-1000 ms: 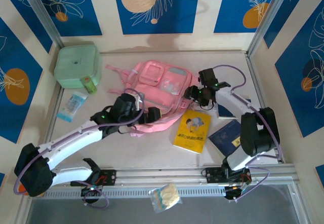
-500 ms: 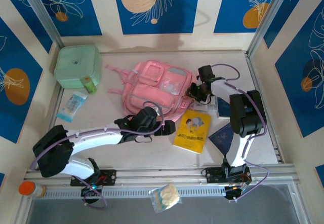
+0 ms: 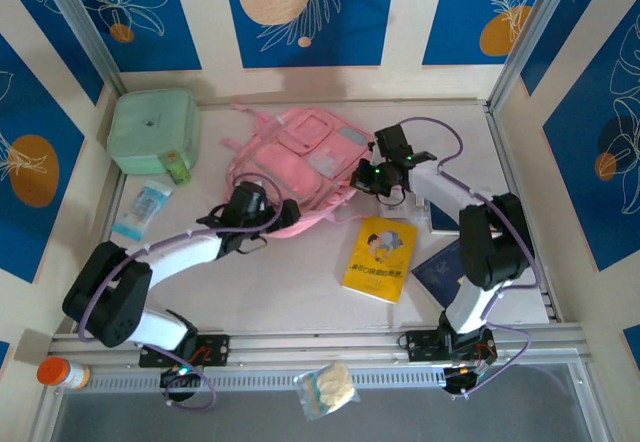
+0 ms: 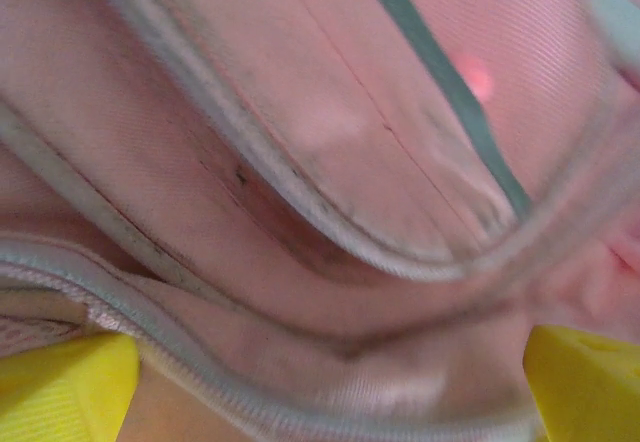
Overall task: Pack the student bag
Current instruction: Rotate the student bag at the center of the table.
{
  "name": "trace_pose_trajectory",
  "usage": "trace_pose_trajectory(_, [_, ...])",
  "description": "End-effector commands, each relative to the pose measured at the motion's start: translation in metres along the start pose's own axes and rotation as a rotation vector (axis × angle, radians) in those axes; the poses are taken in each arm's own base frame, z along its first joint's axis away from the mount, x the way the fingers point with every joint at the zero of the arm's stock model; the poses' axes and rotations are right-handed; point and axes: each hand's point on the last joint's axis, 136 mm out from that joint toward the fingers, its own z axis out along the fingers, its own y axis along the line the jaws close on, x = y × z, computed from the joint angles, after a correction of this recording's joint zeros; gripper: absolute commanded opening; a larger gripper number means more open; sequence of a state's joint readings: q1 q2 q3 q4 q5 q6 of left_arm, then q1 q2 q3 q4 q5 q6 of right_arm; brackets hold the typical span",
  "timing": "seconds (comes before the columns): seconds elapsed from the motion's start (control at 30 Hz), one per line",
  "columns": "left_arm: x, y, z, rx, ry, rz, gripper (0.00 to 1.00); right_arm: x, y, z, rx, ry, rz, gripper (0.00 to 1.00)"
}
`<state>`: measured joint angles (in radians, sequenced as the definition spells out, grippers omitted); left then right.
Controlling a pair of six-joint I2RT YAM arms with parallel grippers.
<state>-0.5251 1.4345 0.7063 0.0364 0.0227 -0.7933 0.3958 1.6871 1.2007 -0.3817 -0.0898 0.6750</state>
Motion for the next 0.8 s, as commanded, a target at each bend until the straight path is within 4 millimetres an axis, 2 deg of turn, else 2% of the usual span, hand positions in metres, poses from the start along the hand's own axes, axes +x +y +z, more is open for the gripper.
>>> trace_pose_trajectory(0.0, [-0.028,0.028,0.005,-0.090,-0.021,0.059,0.99,0.041,0.036,-0.016,-0.035,0.040,0.001,0.00])
trace_pose_trajectory(0.07, [-0.042,0.033,0.004,-0.107,-0.050,0.080,0.99,0.057,0.037,-0.013,-0.007,0.031,0.038,0.00])
trace_pose_trajectory(0.17, [-0.060,0.039,0.002,-0.124,-0.058,0.093,0.99,0.080,0.049,-0.001,-0.066,0.026,0.074,0.00])
trace_pose_trajectory(0.3, [-0.079,0.046,-0.001,-0.144,-0.087,0.116,0.99,0.089,0.051,0.019,-0.062,0.027,0.113,0.01])
trace_pose_trajectory(0.43, [-0.089,0.045,-0.014,-0.152,-0.079,0.147,0.99,0.098,0.048,0.031,-0.063,0.055,0.166,0.12])
trace_pose_trajectory(0.5, [-0.088,0.042,-0.025,-0.152,-0.072,0.173,0.99,0.104,0.045,0.031,-0.056,0.067,0.183,0.19])
trace_pose_trajectory(0.57, [-0.083,0.039,-0.040,-0.138,-0.073,0.177,0.99,0.109,0.038,0.029,-0.034,0.070,0.211,0.32])
trace_pose_trajectory(0.63, [-0.071,0.043,-0.053,-0.147,-0.055,0.155,0.99,0.115,0.028,0.027,-0.017,0.069,0.248,0.46])
trace_pose_trajectory(0.77, [-0.047,0.032,-0.069,-0.048,-0.038,0.094,1.00,0.122,0.015,0.030,0.011,0.067,0.318,0.60])
